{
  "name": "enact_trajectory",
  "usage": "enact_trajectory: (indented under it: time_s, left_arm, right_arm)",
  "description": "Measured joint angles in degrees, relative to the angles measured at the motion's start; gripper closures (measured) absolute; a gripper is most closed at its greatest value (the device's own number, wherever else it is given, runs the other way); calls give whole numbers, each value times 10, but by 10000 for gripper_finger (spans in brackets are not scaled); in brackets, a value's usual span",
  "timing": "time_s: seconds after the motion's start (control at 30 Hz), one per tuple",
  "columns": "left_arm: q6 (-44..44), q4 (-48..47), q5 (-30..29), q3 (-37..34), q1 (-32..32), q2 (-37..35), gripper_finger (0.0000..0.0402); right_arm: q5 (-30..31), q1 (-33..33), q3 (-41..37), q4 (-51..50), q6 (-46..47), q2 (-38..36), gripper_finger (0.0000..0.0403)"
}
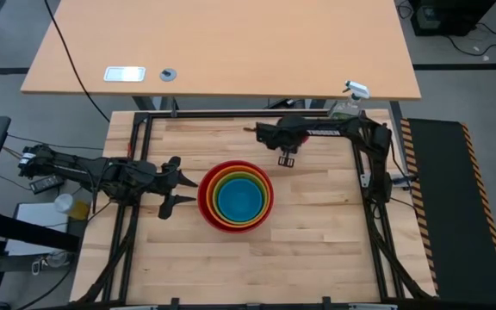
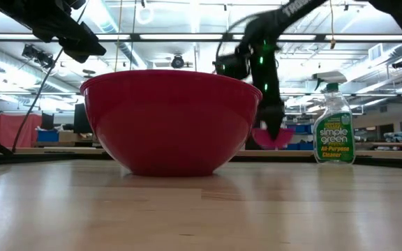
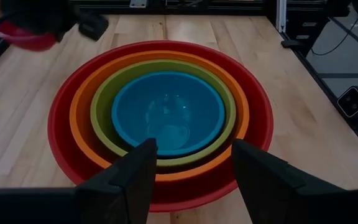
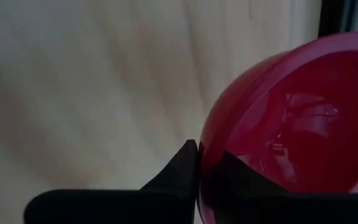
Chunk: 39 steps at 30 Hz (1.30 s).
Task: Nest bowls inside each other
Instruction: Stack the pink bowl on top of the blue bowl
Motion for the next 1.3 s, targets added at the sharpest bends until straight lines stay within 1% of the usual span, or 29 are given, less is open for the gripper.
enact_trajectory:
  time_s: [0.07,0.2,0.3,0.47,0.53,0.63,0.7,0.8,0.97,1.07,1.2,1.3]
  left_arm:
    - [4,0,0,0,0,0,192]
    - [7,0,0,0,0,0,192]
    - [7,0,0,0,0,0,192]
    - [8,0,0,0,0,0,192]
    - [8,0,0,0,0,0,192]
    - [8,0,0,0,0,0,192]
    - [8,1,0,0,0,0,192]
    - [8,7,0,0,0,0,192]
    - [5,8,0,0,0,0,192]
    - [3,8,0,0,0,0,192]
    - [-1,8,0,0,0,0,192]
    - [-1,8,0,0,0,0,192]
  right_arm:
    - [-2,28,23,-56,28,-8,368]
    - [-13,104,80,-133,82,-15,382]
    - [-13,168,127,-149,113,-15,381]
    - [24,266,187,-89,169,-15,363]
    - [32,296,198,-33,178,-16,363]
    - [25,329,198,77,166,-13,370]
    - [8,343,198,130,155,1,373]
    - [-15,350,197,158,147,33,374]
    - [-54,346,197,160,141,96,372]
    - [-58,346,196,160,132,126,371]
    - [-72,342,197,160,113,142,367]
    - [-81,335,197,159,112,143,349]
